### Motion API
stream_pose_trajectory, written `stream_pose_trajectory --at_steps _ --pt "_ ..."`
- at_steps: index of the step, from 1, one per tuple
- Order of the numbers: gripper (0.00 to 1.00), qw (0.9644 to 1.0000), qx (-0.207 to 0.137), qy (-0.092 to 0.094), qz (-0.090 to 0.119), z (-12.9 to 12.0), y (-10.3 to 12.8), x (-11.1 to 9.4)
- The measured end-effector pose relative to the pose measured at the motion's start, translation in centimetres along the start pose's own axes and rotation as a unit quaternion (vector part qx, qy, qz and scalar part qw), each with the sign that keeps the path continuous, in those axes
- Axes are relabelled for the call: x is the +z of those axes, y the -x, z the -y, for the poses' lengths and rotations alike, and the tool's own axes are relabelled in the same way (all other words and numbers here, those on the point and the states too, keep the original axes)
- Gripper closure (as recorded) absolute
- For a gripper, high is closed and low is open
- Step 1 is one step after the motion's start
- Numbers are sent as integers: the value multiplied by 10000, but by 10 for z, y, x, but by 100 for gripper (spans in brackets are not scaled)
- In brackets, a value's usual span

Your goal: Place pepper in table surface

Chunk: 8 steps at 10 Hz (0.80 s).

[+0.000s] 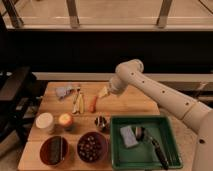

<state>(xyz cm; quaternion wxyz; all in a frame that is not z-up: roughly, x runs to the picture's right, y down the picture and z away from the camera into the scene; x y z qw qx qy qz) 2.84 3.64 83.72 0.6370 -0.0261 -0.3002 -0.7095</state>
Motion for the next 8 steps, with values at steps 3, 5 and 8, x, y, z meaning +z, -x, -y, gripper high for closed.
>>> stream_pose_trajectory --at_steps 3,5,8 --pt "29 9999 -79 69 -89 21 -28 37" --pt "29 9997 -147 146 -90 25 -37 64" --pt "29 9999 -91 90 38 28 -40 91"
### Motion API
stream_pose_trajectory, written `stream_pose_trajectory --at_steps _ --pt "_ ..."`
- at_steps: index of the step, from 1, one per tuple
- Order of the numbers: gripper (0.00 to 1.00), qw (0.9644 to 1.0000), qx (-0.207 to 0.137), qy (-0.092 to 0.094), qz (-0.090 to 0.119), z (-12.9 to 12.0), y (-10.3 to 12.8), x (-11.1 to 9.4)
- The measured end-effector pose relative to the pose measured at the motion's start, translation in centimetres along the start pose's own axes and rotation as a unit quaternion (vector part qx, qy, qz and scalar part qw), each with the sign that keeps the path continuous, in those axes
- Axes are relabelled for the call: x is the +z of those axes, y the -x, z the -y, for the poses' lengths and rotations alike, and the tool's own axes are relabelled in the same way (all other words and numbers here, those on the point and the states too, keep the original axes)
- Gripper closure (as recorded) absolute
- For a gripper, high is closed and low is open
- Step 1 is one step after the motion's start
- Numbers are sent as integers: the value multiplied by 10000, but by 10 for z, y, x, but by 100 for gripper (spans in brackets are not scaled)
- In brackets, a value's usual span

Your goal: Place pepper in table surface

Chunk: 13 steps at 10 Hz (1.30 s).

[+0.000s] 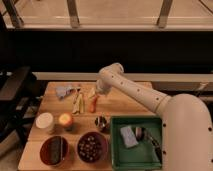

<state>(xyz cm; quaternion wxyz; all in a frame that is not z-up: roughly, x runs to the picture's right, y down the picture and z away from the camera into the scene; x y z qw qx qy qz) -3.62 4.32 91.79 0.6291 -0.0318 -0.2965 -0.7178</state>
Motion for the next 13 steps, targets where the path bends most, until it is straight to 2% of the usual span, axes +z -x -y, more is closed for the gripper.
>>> stream_pose_trajectory --at_steps 4,7,8,13 --pt "29 9995 -11 -137 281 18 5 25" --pt "30 9982 187 -220 530 11 13 44" --pt "34 9978 258 -238 556 11 13 47" --pt "86 9974 266 -212 634 11 17 45"
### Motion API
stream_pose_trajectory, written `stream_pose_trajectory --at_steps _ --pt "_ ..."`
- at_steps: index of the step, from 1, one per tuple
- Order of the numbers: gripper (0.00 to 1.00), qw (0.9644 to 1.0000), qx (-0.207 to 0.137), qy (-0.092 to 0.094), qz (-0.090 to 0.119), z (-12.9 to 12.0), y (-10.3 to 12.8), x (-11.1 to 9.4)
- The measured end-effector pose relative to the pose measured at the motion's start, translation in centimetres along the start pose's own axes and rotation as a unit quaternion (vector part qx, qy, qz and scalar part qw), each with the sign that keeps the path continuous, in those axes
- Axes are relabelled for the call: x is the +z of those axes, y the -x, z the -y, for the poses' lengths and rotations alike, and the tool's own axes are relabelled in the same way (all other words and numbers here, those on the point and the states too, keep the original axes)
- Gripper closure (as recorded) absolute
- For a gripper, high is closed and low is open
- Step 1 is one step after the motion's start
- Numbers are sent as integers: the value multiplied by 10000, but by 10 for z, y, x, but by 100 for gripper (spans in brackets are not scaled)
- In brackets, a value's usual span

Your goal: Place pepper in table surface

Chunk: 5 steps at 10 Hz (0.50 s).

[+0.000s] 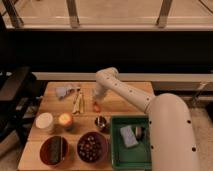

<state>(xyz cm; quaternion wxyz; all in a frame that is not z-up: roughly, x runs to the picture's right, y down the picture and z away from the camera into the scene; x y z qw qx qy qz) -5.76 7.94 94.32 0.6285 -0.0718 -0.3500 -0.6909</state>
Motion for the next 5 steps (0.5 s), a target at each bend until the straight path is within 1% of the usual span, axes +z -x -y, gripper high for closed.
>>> stream_pose_trajectory --at_steps 2,3,5 --pt "100 9999 110 30 43 -4 4 7" --pt "100 9999 133 16 22 -4 4 10" --pt "100 9999 121 22 35 -3 5 9"
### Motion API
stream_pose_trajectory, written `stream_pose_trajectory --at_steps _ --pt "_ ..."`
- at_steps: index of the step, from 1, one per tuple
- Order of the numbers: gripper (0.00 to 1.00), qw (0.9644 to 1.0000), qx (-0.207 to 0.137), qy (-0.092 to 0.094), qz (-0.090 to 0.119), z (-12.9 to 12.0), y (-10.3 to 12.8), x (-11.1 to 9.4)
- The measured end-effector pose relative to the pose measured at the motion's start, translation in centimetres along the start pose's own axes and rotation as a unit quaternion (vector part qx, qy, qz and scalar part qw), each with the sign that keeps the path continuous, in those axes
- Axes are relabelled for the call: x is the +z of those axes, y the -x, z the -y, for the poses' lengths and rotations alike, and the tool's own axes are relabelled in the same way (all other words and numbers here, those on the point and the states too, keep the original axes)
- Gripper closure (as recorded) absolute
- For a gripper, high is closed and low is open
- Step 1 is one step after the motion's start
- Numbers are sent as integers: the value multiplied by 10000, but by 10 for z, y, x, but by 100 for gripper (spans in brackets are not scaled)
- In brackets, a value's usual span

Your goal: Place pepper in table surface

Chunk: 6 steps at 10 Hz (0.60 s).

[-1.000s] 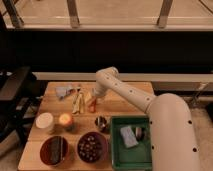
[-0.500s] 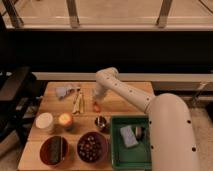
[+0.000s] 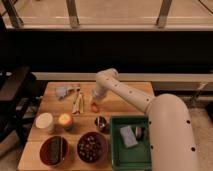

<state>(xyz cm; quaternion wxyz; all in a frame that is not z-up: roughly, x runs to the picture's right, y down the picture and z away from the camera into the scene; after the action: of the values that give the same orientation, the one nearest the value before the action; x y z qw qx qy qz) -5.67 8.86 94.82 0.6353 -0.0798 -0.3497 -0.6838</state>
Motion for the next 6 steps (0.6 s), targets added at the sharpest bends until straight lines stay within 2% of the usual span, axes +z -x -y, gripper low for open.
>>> stream_pose_trajectory --at_steps 4,6 --pt "100 10000 4 -18 15 0 2 -3" --pt "100 9993 63 -285 -229 -7 0 -29"
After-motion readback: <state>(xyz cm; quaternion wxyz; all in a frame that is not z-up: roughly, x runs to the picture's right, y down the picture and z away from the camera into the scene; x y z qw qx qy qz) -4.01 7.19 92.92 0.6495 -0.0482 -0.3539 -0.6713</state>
